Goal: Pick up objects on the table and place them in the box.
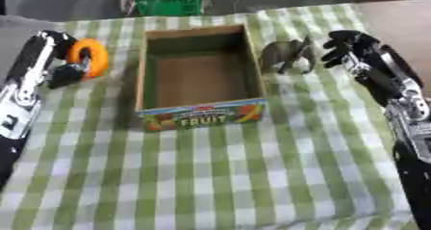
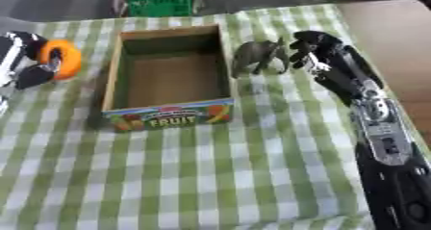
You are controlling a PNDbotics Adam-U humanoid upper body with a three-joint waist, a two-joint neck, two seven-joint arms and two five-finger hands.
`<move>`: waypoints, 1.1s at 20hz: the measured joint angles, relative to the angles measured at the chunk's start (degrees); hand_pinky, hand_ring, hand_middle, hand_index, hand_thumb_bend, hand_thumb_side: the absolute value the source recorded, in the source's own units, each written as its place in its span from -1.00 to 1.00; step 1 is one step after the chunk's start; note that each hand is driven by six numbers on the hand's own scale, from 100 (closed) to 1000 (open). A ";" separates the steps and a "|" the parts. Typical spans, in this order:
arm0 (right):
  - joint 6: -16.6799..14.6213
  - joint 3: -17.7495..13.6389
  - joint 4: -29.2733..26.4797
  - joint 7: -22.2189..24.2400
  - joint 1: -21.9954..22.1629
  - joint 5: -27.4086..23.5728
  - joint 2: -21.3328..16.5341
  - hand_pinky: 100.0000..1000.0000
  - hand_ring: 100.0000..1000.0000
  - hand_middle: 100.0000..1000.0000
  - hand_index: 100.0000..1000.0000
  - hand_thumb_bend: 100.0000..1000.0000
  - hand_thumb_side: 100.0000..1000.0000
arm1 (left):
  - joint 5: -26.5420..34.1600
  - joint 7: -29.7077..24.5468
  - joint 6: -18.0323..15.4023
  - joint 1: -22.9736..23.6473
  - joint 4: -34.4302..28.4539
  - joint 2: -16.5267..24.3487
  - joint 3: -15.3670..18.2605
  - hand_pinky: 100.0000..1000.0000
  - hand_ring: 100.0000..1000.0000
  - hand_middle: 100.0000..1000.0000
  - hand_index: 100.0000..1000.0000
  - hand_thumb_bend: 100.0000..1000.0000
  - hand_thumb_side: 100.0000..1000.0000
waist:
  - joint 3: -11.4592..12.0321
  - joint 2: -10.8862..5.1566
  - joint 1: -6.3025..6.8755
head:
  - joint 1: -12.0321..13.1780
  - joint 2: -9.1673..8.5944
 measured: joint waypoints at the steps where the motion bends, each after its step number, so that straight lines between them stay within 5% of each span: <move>1: 0.01 0.00 0.00 0.01 0.01 0.00 0.07 0.18 0.22 0.28 0.61 -1.00 -0.01 | 1.06 -0.52 -0.05 -0.40 -1.53 0.00 -0.48 0.07 -0.15 -0.26 0.12 -1.00 -0.51 | -0.01 -0.03 0.00 | 0.01 0.00; 8: 0.15 0.29 0.00 0.44 0.03 0.00 0.95 0.18 0.22 0.28 0.61 -1.00 -0.02 | 5.12 -6.74 -0.67 -3.62 -7.35 -2.48 -4.68 0.09 -0.12 -0.23 0.15 -1.00 -0.54 | -0.53 -0.36 -0.04 | 0.25 0.01; 17: 0.14 0.73 0.00 0.90 -0.03 0.00 1.24 0.18 0.22 0.28 0.61 -1.00 -0.01 | 1.37 -12.50 -3.40 -4.68 -5.77 -8.34 -8.46 0.14 -0.05 -0.13 0.24 -1.00 -0.61 | -1.73 -0.26 0.00 | 0.71 -0.02; 22: 0.10 0.74 0.00 0.95 -0.34 0.00 1.33 0.18 0.22 0.28 0.61 -1.00 -0.01 | -1.47 -14.58 -5.07 -4.20 -3.71 -10.31 -9.01 0.28 0.23 0.13 0.44 -1.00 -0.66 | -1.95 0.13 0.07 | 0.89 -0.07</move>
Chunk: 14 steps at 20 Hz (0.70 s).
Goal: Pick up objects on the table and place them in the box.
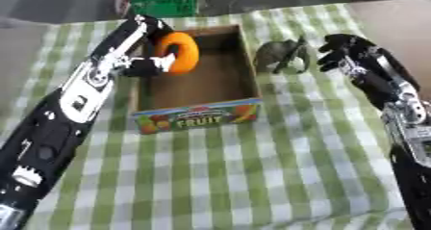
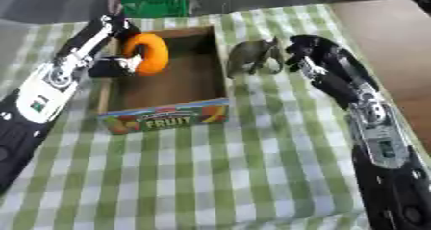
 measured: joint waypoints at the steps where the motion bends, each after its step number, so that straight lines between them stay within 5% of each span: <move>1: 0.00 -0.01 0.00 0.00 -0.06 0.00 0.00 0.18 0.22 0.28 0.61 -1.00 -0.01 | -0.19 -0.32 -0.16 0.35 0.35 -0.29 0.01 0.35 0.36 0.26 0.50 -1.00 -0.52 | 0.01 0.07 0.04 | 0.00 -0.01; 4: 0.00 -0.01 0.00 0.00 -0.12 0.00 0.00 0.18 0.22 0.28 0.61 -1.00 -0.02 | 0.37 -0.66 -0.32 1.28 0.61 -0.66 0.06 0.46 0.53 0.48 0.60 -1.00 0.04 | 0.27 0.22 0.09 | -0.06 -0.01; 7: -0.04 -0.01 0.01 0.04 -0.24 0.01 0.00 0.18 0.22 0.28 0.61 -1.00 -0.06 | 2.41 -0.56 -0.42 1.92 -0.85 -0.66 0.37 0.48 0.54 0.50 0.61 -1.00 0.38 | 0.63 0.22 0.08 | -0.21 -0.02; 14: -0.82 -0.01 1.05 0.15 -3.79 1.88 0.50 0.19 0.24 0.30 0.62 -1.00 -0.23 | 10.33 -1.27 0.74 3.75 -7.72 0.85 1.16 0.48 0.52 0.49 0.60 -0.86 0.63 | 1.56 0.16 -0.08 | -0.83 -0.35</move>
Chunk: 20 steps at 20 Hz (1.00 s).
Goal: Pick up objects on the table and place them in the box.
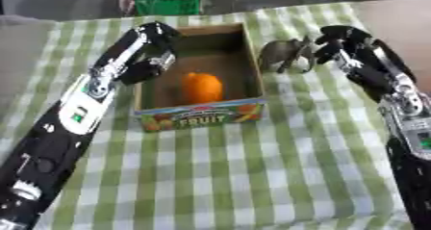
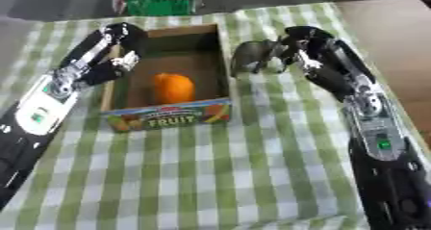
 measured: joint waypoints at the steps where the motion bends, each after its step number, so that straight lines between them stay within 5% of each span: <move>1: -0.22 0.00 0.41 -0.11 -0.87 0.72 0.23 0.19 0.25 0.31 0.62 -1.00 -0.29 | 1.40 -0.12 0.44 0.43 -1.19 0.30 0.17 0.45 0.48 0.44 0.59 -0.92 0.62 | 0.12 -0.03 -0.04 | -0.15 -0.08; 9: -4.83 -1.13 9.08 -2.33 -11.21 13.60 1.29 0.32 0.42 0.45 0.68 -1.00 -0.80 | 15.83 0.59 6.71 7.62 -11.97 3.22 2.90 0.37 0.33 0.25 0.51 -1.00 0.66 | 1.46 -0.39 -0.87 | -1.92 -0.14; 15: -9.92 -4.09 21.30 -6.38 -17.58 32.77 1.59 0.51 0.57 0.54 0.72 -1.00 -0.77 | 22.97 2.29 10.74 16.61 -20.71 5.02 6.43 0.36 0.31 0.22 0.51 -1.00 0.68 | 2.69 -0.66 -1.15 | -3.28 -0.18; 20: -10.52 -7.17 28.76 -11.41 -18.67 46.70 1.57 0.60 0.63 0.56 0.73 -1.00 -0.74 | 25.99 4.14 12.47 22.89 -26.67 6.13 10.03 0.36 0.31 0.22 0.51 -1.00 0.69 | 3.16 -0.68 -1.04 | -4.18 -0.55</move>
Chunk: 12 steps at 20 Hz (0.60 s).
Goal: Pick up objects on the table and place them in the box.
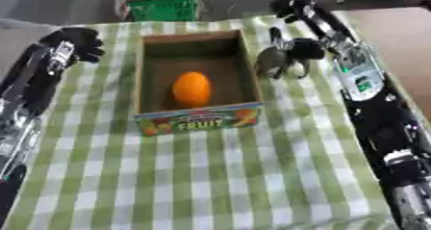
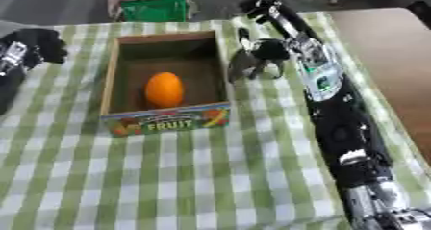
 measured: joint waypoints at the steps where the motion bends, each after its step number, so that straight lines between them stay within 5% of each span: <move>1: 0.28 -0.56 1.02 -1.13 -0.04 2.14 -0.01 0.61 0.63 0.56 0.73 -1.00 -0.73 | 0.37 0.36 0.19 1.03 -0.89 0.07 0.73 0.37 0.30 0.21 0.51 -1.00 0.69 | 0.05 0.00 0.00 | -0.06 -0.02; 7: 2.01 -2.41 4.79 -6.04 -0.48 11.75 -0.29 0.68 0.67 0.57 0.73 -1.00 -0.64 | 1.04 2.19 0.90 4.79 -4.58 0.23 3.89 0.37 0.30 0.21 0.51 -1.00 0.70 | 0.25 -0.05 -0.24 | -0.55 -0.03; 12: 1.87 -2.36 6.53 -5.82 -1.09 18.01 -0.59 0.73 0.71 0.60 0.74 -1.00 -0.48 | 1.05 2.82 1.14 6.19 -5.92 0.13 5.07 0.37 0.30 0.21 0.51 -1.00 0.74 | 0.29 -0.16 -0.53 | -0.80 -0.03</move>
